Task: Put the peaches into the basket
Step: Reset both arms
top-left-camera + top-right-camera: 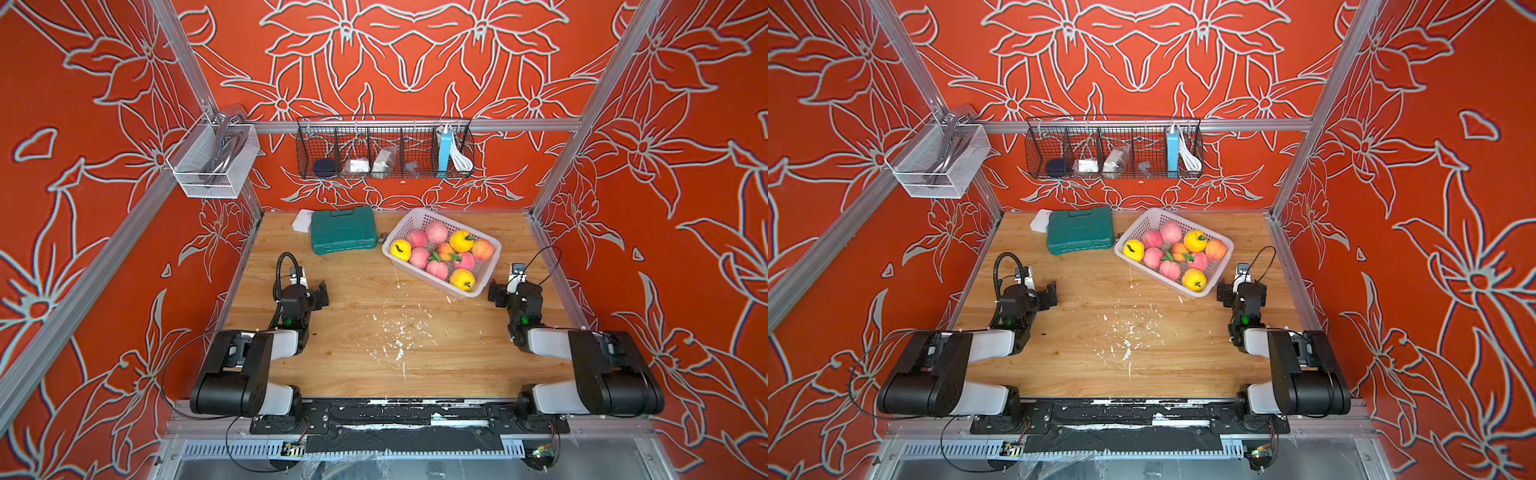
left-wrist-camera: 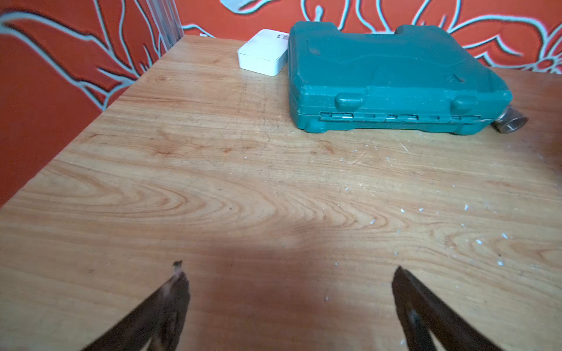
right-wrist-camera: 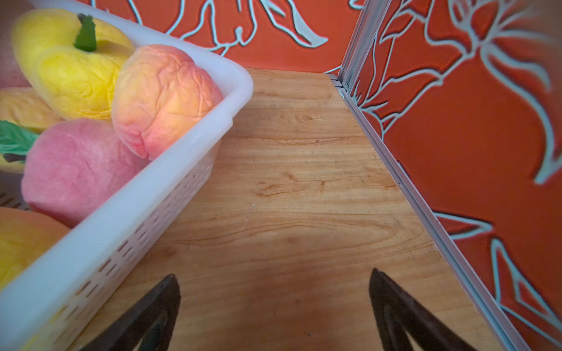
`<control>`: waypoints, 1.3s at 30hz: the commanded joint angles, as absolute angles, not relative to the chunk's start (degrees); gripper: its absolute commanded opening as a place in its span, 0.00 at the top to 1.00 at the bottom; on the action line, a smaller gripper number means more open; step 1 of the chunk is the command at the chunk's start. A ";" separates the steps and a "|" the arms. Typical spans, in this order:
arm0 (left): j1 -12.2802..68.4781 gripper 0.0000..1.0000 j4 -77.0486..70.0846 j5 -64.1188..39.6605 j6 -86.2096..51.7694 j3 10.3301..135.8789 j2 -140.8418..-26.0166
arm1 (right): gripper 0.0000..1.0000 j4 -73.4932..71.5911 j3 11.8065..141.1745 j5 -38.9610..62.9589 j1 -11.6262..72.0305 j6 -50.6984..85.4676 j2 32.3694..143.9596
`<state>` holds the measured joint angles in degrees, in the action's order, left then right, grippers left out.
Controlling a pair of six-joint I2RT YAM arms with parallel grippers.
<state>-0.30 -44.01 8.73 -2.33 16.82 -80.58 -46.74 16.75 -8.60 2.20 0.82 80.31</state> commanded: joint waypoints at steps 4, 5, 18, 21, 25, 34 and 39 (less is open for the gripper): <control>-0.09 0.01 -44.48 6.43 -0.95 17.69 -80.78 | 0.01 -47.11 17.38 -10.37 2.12 1.55 80.51; -0.11 0.01 -44.60 6.48 -0.90 17.61 -80.78 | 0.01 -47.11 17.40 -10.33 2.19 1.52 80.49; -0.09 0.01 -44.65 6.50 -0.97 17.67 -80.79 | 0.01 -49.96 15.45 -14.55 2.28 3.46 79.69; -0.13 0.01 -44.64 6.50 -0.97 17.65 -80.78 | 0.01 -54.64 12.11 -16.25 2.02 4.43 78.72; -0.10 0.01 -44.65 6.42 -0.97 17.67 -80.78 | 0.01 -44.17 19.26 -3.06 2.32 -1.84 81.00; -0.11 0.01 -44.65 6.42 -0.97 17.66 -80.82 | 0.01 -46.42 17.98 -8.45 1.91 0.87 80.74; -0.39 0.01 -44.56 5.98 -0.98 17.64 -80.77 | 0.01 -44.90 18.81 -1.58 1.94 -1.65 80.86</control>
<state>-0.32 -44.01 6.63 -1.63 16.86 -80.64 -46.33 17.28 -4.93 1.56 -0.01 80.53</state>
